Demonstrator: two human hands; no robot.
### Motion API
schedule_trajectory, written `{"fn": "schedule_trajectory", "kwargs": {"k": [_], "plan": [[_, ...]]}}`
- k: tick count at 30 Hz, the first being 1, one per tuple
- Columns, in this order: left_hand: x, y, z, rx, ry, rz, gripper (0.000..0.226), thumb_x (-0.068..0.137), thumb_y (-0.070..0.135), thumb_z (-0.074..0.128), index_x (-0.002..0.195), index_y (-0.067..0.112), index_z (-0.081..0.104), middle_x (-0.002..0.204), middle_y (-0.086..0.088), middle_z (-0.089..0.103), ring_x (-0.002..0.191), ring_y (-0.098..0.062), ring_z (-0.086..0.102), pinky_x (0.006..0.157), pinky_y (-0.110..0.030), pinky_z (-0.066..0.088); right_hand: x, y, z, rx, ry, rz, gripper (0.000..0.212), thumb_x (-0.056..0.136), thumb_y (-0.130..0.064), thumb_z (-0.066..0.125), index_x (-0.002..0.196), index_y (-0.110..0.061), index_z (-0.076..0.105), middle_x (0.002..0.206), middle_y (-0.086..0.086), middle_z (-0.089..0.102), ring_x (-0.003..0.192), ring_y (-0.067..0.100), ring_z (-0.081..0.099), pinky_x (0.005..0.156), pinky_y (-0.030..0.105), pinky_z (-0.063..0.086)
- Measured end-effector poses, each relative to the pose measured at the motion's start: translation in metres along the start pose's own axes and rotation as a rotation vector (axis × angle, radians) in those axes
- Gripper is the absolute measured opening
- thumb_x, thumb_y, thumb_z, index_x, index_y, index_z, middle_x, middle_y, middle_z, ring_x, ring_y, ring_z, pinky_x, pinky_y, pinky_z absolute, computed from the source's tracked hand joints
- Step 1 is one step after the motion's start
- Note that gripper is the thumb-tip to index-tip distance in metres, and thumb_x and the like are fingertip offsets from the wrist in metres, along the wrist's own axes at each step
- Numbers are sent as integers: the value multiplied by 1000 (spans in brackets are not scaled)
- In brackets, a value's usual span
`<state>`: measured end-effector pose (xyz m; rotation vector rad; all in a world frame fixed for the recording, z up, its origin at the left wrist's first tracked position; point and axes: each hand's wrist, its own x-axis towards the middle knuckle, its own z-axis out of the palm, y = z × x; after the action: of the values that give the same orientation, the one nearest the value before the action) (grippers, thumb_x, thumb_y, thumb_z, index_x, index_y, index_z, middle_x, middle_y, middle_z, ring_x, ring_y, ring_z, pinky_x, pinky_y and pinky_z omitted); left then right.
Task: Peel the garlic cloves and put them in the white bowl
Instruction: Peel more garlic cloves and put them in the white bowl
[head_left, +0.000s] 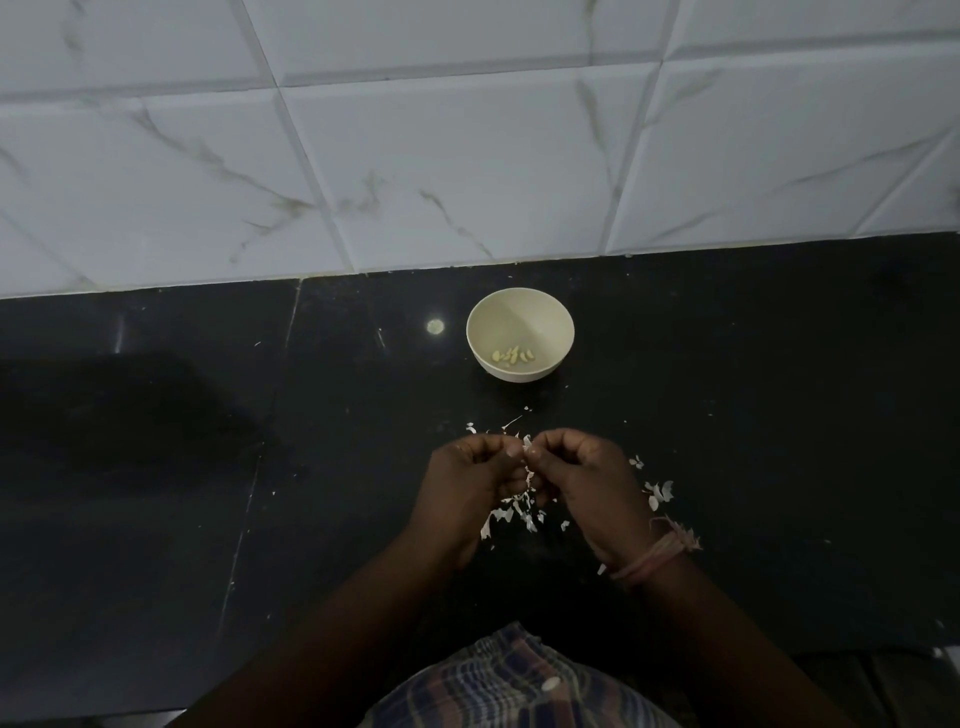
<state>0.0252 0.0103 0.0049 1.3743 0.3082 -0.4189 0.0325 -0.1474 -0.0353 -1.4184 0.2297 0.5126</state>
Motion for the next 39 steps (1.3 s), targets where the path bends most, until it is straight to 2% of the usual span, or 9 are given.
{"fn": "schedule_trajectory", "kwargs": {"k": [4, 8, 15, 18, 24, 30, 34, 36, 39], "plan": [[1, 5, 0, 144, -9, -47, 23, 100, 1, 58, 85, 6, 74, 66, -2, 68, 59, -8, 61, 57, -21, 51, -3, -2, 1, 23, -7, -1, 16, 95, 1, 62, 83, -8, 67, 74, 3, 61, 63, 12, 56, 58, 27, 50], [4, 15, 3, 119, -42, -221, 21, 101, -2, 55, 87, 2, 71, 72, -7, 69, 57, -9, 63, 56, -22, 53, -7, -8, 2, 35, -4, 13, 15, 95, 2, 62, 83, -7, 67, 74, 4, 61, 62, 13, 57, 57, 28, 50], [0, 23, 2, 93, -132, -455, 28, 103, -1, 51, 80, 6, 65, 61, -1, 62, 56, -7, 55, 49, -16, 50, -21, -20, 4, 58, 18, 38, 15, 94, 3, 62, 82, -5, 66, 75, 8, 60, 61, 13, 57, 56, 28, 51], [0, 25, 4, 107, -104, -420, 24, 102, -1, 53, 84, 4, 67, 66, -3, 62, 55, -7, 56, 49, -18, 50, -29, -28, 6, 96, 54, 46, 15, 95, 5, 59, 83, -2, 65, 72, 7, 59, 57, 13, 55, 51, 25, 50], [2, 22, 7, 293, -8, -87, 26, 97, -5, 59, 80, 7, 73, 59, -1, 67, 51, -8, 59, 50, -20, 50, -33, -37, 19, 300, 72, 219, 22, 101, 4, 45, 85, -3, 58, 64, 4, 56, 49, 9, 50, 43, 20, 41], [2, 22, 9, 125, -63, -175, 25, 100, -3, 56, 84, 5, 72, 64, -3, 69, 52, -6, 62, 52, -18, 52, -35, -42, 20, 414, 81, 286, 25, 100, 3, 42, 83, -6, 58, 62, 3, 56, 47, 8, 47, 39, 18, 36], [7, 23, 8, 53, -73, -314, 23, 101, -7, 50, 93, -1, 71, 73, -7, 68, 58, -8, 61, 51, -17, 52, -34, -36, 22, 230, 165, 201, 21, 101, -1, 47, 87, -7, 61, 66, 4, 55, 51, 11, 46, 42, 23, 33], [8, 23, 11, 18, -31, -381, 22, 101, -5, 53, 88, 0, 69, 71, -7, 64, 59, -9, 59, 48, -16, 51, -33, -35, 27, -113, 315, 50, 19, 99, -5, 55, 85, -12, 65, 69, 2, 60, 54, 11, 49, 48, 26, 36], [7, 18, 19, -51, 22, -427, 16, 99, -4, 57, 87, -2, 67, 73, -9, 65, 56, -10, 61, 48, -18, 53, -30, -39, 34, -574, 453, -147, 16, 95, -8, 59, 83, -18, 63, 77, -7, 64, 68, 7, 57, 57, 19, 38]]}}
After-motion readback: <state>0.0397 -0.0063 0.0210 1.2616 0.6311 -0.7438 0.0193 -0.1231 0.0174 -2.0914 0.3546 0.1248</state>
